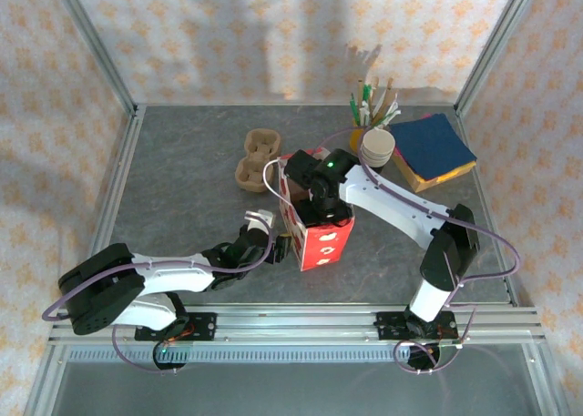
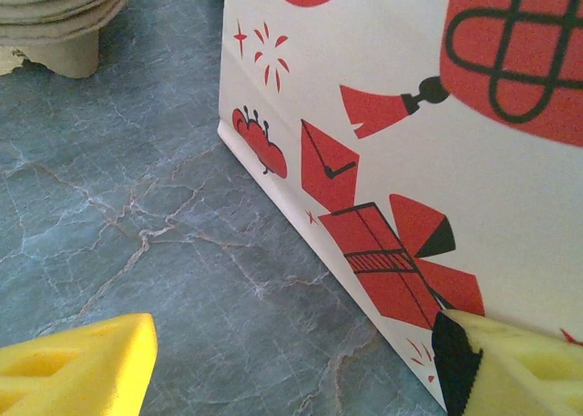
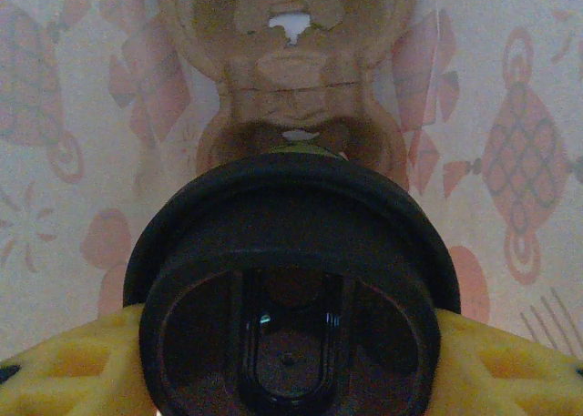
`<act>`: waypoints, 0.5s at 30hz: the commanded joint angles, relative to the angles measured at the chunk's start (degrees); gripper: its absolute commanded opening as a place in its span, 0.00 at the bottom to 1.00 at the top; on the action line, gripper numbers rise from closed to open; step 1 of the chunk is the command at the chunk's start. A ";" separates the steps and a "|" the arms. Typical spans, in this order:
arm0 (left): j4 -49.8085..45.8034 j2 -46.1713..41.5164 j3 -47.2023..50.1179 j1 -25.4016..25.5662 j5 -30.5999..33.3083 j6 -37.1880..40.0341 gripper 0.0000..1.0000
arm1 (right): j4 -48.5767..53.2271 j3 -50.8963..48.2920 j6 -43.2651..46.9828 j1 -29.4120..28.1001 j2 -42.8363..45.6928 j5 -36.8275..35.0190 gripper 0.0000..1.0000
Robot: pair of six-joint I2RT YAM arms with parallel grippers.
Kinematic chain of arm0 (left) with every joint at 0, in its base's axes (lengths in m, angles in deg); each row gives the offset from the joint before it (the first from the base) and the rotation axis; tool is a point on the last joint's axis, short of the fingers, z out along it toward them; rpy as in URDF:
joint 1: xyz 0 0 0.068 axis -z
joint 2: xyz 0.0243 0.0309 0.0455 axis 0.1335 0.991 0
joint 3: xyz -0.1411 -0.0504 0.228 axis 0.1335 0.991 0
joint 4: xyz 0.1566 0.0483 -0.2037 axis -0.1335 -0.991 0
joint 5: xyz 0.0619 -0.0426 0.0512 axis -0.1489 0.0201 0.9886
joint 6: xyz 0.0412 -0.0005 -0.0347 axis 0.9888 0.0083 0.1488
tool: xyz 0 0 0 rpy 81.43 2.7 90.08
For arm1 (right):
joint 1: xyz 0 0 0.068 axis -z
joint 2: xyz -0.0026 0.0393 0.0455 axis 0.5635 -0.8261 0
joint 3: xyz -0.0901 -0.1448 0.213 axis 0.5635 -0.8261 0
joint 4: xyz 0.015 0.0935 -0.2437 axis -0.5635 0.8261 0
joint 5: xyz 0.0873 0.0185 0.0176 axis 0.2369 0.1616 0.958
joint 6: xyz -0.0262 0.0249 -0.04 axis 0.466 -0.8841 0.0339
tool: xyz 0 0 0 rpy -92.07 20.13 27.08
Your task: Pack the takeout coffee
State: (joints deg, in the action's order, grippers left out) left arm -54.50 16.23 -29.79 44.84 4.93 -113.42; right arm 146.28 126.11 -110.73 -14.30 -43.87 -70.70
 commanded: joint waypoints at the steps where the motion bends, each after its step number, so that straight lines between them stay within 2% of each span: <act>1: 1.02 0.59 0.44 0.52 2.35 1.20 0.81 | 0.99 0.52 0.53 -0.18 -0.15 -0.14 0.48; 15: 0.91 -2.08 0.75 0.54 3.97 1.55 0.81 | 0.88 1.39 0.41 -0.13 -0.22 -1.55 0.48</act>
State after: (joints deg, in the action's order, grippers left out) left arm -54.50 15.38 -29.79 44.84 6.72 -112.55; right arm 146.28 126.14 -110.58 -14.30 -43.87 -70.79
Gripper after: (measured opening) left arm 0.812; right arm 0.606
